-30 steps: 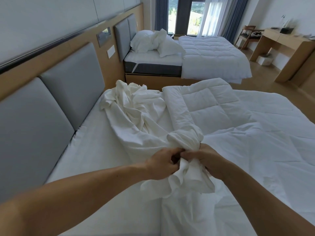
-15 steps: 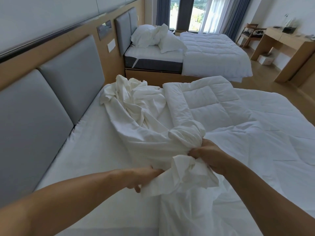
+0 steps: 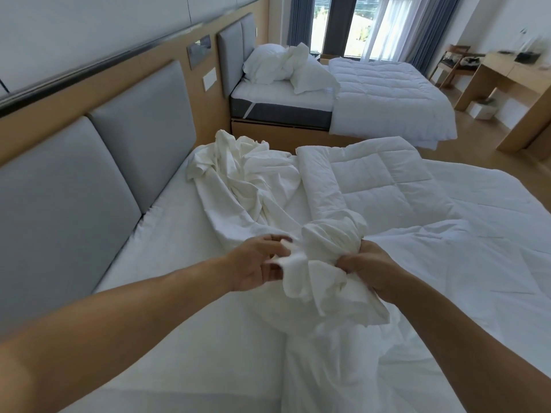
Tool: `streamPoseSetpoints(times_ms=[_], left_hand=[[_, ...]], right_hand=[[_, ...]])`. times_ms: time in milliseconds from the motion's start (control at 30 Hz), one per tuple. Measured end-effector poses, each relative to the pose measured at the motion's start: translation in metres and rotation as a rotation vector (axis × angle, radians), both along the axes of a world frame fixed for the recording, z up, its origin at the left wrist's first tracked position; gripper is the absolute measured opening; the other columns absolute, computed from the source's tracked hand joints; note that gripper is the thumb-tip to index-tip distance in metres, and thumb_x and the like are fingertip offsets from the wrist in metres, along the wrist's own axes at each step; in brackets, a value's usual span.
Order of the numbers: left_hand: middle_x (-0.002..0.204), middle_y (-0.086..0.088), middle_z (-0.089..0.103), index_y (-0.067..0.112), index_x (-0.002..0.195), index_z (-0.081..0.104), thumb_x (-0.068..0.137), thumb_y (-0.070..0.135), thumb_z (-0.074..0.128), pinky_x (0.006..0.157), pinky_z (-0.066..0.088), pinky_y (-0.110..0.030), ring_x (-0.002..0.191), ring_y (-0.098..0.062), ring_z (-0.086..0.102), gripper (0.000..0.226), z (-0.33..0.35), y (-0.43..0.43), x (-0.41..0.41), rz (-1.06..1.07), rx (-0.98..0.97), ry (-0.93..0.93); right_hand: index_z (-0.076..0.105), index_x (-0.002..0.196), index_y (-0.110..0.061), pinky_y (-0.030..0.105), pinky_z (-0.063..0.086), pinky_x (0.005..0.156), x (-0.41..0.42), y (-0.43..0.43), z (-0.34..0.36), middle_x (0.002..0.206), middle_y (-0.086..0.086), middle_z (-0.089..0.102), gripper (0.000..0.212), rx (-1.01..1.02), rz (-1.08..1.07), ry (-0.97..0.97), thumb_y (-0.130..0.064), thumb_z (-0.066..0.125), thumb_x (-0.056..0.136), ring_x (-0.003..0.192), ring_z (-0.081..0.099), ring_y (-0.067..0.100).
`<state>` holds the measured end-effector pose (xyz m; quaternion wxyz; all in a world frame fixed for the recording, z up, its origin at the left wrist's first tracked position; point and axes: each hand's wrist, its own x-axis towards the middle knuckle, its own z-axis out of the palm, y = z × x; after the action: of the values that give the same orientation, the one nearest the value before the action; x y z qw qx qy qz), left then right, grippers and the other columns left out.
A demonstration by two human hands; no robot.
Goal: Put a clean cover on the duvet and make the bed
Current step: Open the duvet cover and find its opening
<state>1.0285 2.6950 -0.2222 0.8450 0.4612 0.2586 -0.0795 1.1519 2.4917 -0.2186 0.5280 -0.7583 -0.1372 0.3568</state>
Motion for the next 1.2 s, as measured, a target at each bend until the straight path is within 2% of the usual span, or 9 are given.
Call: streamPoseSetpoints(times_ms=[133, 333, 400, 500, 700, 833, 1000, 1100, 1200], left_hand=[[0.096, -0.01, 0.066, 0.009, 0.114, 0.057, 0.089, -0.011, 0.056, 0.053, 0.055, -0.028, 0.07, -0.018, 0.065, 0.032, 0.008, -0.014, -0.002, 0.096, 0.1, -0.067], [0.094, -0.012, 0.064, 0.019, 0.115, 0.06, 0.09, -0.012, 0.054, 0.053, 0.051, -0.025, 0.068, -0.016, 0.063, 0.04, 0.02, -0.02, 0.003, 0.366, 0.21, -0.146], [0.094, -0.013, 0.065, 0.018, 0.107, 0.065, 0.09, -0.01, 0.055, 0.058, 0.053, -0.025, 0.073, -0.018, 0.064, 0.034, 0.022, -0.024, 0.003, 0.365, 0.292, -0.139], [0.088, -0.008, 0.066, 0.01, 0.092, 0.07, 0.089, -0.001, 0.068, 0.063, 0.054, -0.021, 0.075, -0.014, 0.066, 0.011, 0.009, -0.046, -0.005, 0.189, 0.37, -0.073], [0.109, -0.012, 0.074, 0.005, 0.115, 0.071, 0.092, 0.007, 0.067, 0.082, 0.056, -0.022, 0.099, -0.019, 0.072, 0.023, -0.011, -0.072, -0.011, 0.038, 0.274, -0.052], [0.111, -0.011, 0.074, 0.006, 0.113, 0.073, 0.094, 0.003, 0.061, 0.087, 0.056, -0.024, 0.105, -0.022, 0.07, 0.023, -0.006, -0.081, -0.014, -0.06, 0.218, -0.076], [0.121, -0.023, 0.067, -0.004, 0.119, 0.067, 0.092, -0.004, 0.049, 0.092, 0.055, -0.034, 0.113, -0.034, 0.064, 0.033, -0.003, -0.083, -0.006, 0.018, 0.067, -0.078], [0.122, -0.023, 0.066, -0.002, 0.122, 0.065, 0.095, 0.007, 0.05, 0.088, 0.056, -0.034, 0.108, -0.03, 0.066, 0.032, 0.001, -0.085, -0.001, 0.087, -0.034, -0.07], [0.123, -0.019, 0.068, 0.003, 0.122, 0.066, 0.095, 0.014, 0.052, 0.089, 0.056, -0.035, 0.107, -0.027, 0.067, 0.033, 0.004, -0.085, -0.001, 0.099, -0.108, -0.072]], right_hand=[[0.07, 0.096, -0.004, 0.032, 0.055, 0.062, 0.0, 0.002, 0.006, 0.088, 0.011, 0.073, 0.045, -0.016, 0.011, -0.055, -0.022, 0.068, 0.055, 0.077, 0.071, 0.024], [0.07, 0.108, -0.011, 0.045, 0.06, 0.085, -0.006, -0.001, 0.002, 0.1, 0.007, 0.075, 0.069, -0.12, 0.143, -0.084, -0.04, 0.082, 0.046, 0.093, 0.073, 0.025], [0.07, 0.109, -0.012, 0.044, 0.06, 0.085, -0.007, 0.0, 0.002, 0.101, 0.007, 0.076, 0.063, -0.076, 0.122, -0.062, -0.034, 0.086, 0.052, 0.094, 0.073, 0.024], [0.072, 0.104, -0.01, 0.043, 0.061, 0.079, -0.01, 0.001, 0.008, 0.097, 0.011, 0.076, 0.034, 0.014, 0.039, -0.05, -0.008, 0.079, 0.071, 0.088, 0.074, 0.025], [0.072, 0.1, -0.009, 0.034, 0.06, 0.068, -0.013, -0.006, 0.012, 0.092, 0.011, 0.076, 0.028, 0.027, -0.016, -0.087, 0.006, 0.07, 0.076, 0.082, 0.074, 0.024], [0.07, 0.1, -0.011, 0.027, 0.057, 0.063, -0.015, -0.005, 0.011, 0.089, 0.007, 0.075, 0.032, 0.002, -0.011, -0.129, 0.001, 0.075, 0.071, 0.081, 0.073, 0.021], [0.065, 0.101, -0.018, 0.03, 0.059, 0.073, -0.015, 0.001, 0.015, 0.092, 0.0, 0.072, 0.031, -0.164, 0.057, -0.312, -0.007, 0.075, 0.074, 0.086, 0.069, 0.017], [0.057, 0.116, -0.021, 0.04, 0.056, 0.084, -0.022, 0.009, 0.016, 0.1, -0.003, 0.068, 0.05, -0.36, 0.155, -0.482, -0.033, 0.074, 0.07, 0.093, 0.066, 0.019], [0.055, 0.122, -0.019, 0.044, 0.052, 0.091, -0.032, 0.016, 0.017, 0.104, -0.002, 0.067, 0.056, -0.442, 0.17, -0.54, -0.043, 0.068, 0.073, 0.098, 0.064, 0.023]])
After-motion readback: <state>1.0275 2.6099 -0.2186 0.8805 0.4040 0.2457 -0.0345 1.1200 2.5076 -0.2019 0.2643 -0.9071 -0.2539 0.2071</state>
